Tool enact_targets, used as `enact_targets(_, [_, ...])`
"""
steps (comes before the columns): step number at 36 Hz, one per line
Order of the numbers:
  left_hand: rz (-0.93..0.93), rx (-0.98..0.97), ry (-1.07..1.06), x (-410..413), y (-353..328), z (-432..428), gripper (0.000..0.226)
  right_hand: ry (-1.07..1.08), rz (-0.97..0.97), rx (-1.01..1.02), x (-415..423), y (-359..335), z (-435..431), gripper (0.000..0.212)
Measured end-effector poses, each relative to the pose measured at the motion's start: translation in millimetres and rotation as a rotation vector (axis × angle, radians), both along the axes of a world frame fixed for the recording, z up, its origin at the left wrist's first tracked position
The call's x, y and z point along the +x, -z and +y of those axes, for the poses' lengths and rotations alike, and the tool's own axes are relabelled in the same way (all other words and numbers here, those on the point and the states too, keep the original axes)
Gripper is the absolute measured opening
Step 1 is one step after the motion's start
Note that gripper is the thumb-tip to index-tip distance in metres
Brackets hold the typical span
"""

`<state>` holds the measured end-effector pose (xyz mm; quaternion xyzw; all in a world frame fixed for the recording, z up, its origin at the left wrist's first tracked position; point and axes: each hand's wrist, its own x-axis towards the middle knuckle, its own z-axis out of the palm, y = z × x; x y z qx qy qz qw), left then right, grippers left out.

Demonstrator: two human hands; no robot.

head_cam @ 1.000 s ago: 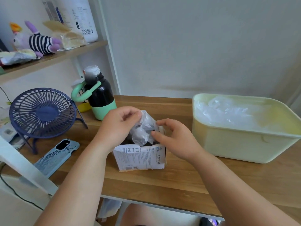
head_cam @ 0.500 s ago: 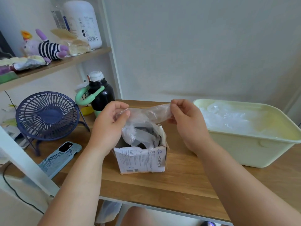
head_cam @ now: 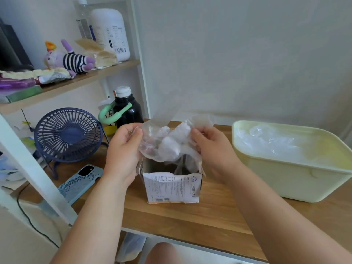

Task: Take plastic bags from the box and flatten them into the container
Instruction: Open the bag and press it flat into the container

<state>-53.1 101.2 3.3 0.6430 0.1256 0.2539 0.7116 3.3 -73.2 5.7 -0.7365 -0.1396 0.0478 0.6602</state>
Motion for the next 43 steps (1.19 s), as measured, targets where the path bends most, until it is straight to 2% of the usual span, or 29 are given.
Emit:
enact_targets(5, [0.022, -0.059, -0.133, 3, 7, 13, 0.020, 0.177, -0.043, 0.054, 6, -1, 1, 0.017])
enact_targets(9, [-0.009, -0.118, -0.286, 6, 11, 18, 0.022, 0.276, -0.339, -0.121, 4, 7, 1, 0.014])
enact_targets(11, [-0.046, -0.139, -0.371, 7, 11, 19, 0.024, 0.180, -0.501, -0.262, 0, 7, 3, 0.020])
enact_targets(14, [-0.135, -0.153, -0.488, 5, 7, 22, 0.020, -0.055, -0.618, -0.648, -3, 5, 12, 0.029])
enact_targets(18, [-0.245, -0.170, -0.582, -1, 0, 30, 0.018, -0.360, -0.447, -1.114, -4, 4, 33, 0.026])
enact_targets(21, [-0.315, -0.180, -0.569, -6, -6, 32, 0.017, -0.477, -0.406, -1.259, -3, 3, 47, 0.027])
enact_targets(25, [-0.361, -0.191, -0.549, -13, -10, 35, 0.017, -0.592, -0.395, -1.445, -3, -6, 55, 0.018])
enact_targets(27, [-0.345, -0.227, -0.476, -13, -11, 36, 0.019, -0.599, -0.368, -1.410, -3, -10, 56, 0.019])
enact_targets(29, [-0.311, -0.311, -0.358, -12, -11, 34, 0.021, -0.544, -0.350, -1.283, -2, -16, 52, 0.018])
enact_targets(32, [-0.252, -0.375, -0.236, -10, -8, 27, 0.026, -0.312, -0.349, -1.064, 2, -22, 38, 0.027])
enact_targets(35, [-0.245, -0.407, -0.160, -8, -8, 14, 0.020, -0.135, -0.288, -0.684, 5, -24, 20, 0.048])
enact_targets(38, [-0.269, -0.450, -0.088, -2, -11, 0, 0.020, -0.193, -0.062, -0.193, 0, -26, 0, 0.063])
enact_targets(40, [-0.284, -0.457, 0.009, 3, -13, -9, 0.021, -0.277, -0.026, -0.195, -1, -23, -7, 0.089])
enact_targets(41, [-0.287, -0.455, 0.052, 5, -14, -14, 0.021, -0.298, -0.046, -0.232, -2, -21, -8, 0.093])
enact_targets(42, [-0.283, -0.450, 0.093, 7, -15, -19, 0.021, -0.288, -0.077, -0.242, -3, -20, -10, 0.086])
enact_targets(43, [-0.277, -0.444, 0.133, 8, -17, -24, 0.021, -0.249, -0.106, -0.213, -2, -21, -12, 0.067])
